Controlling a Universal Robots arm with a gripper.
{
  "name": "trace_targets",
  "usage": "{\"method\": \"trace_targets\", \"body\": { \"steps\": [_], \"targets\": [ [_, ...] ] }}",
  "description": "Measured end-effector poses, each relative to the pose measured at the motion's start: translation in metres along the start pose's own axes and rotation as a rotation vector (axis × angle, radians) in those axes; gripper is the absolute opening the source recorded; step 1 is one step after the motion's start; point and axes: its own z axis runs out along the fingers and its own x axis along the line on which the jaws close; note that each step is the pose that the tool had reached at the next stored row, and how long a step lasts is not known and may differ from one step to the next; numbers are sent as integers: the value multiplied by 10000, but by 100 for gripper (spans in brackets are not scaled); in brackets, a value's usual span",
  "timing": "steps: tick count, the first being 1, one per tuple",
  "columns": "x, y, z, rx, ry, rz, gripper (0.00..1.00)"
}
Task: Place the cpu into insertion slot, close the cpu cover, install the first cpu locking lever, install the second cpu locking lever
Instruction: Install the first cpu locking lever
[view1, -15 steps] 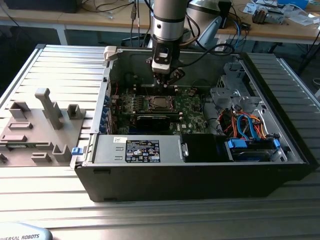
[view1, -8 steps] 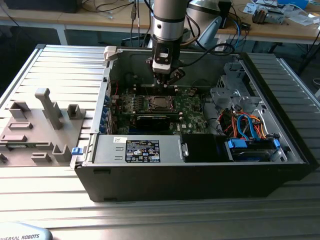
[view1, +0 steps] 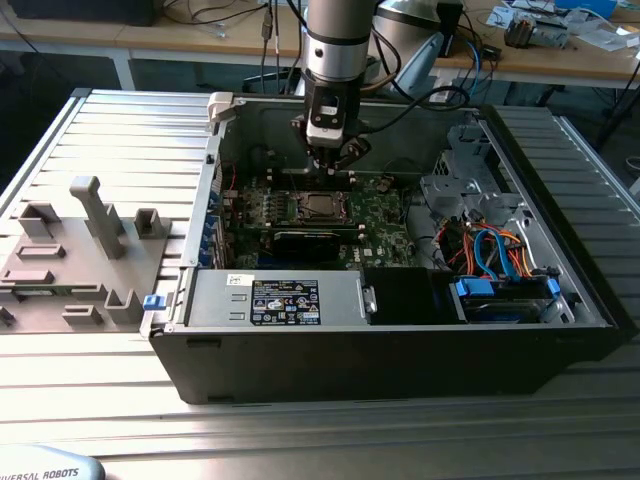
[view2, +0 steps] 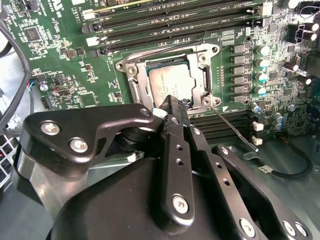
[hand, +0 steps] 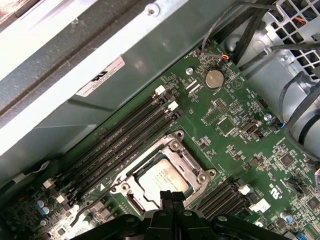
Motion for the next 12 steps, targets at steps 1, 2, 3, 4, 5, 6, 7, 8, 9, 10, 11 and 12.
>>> {"method": "trace_targets", "body": {
  "steps": [1, 2, 3, 4, 5, 6, 7, 8, 9, 10, 11, 12],
  "targets": [
    [0, 0, 0, -1, 0, -29, 11],
    [0, 0, 0, -2, 0, -42, 11],
    [0, 0, 0, -3, 0, -65, 11],
    [0, 0, 0, -3, -1, -79, 11],
    [0, 0, 0, -4, -1, -96, 11],
    [0, 0, 0, -5, -1, -117, 11],
    [0, 0, 0, -5, -2, -133, 11],
    [0, 0, 0, -6, -2, -152, 11],
    [0, 0, 0, -7, -2, -164, 11],
    [0, 0, 0, -8, -3, -203, 11],
    [0, 0, 0, -9, -4, -241, 11],
    [0, 0, 0, -10, -4, -263, 11]
  ]
}}
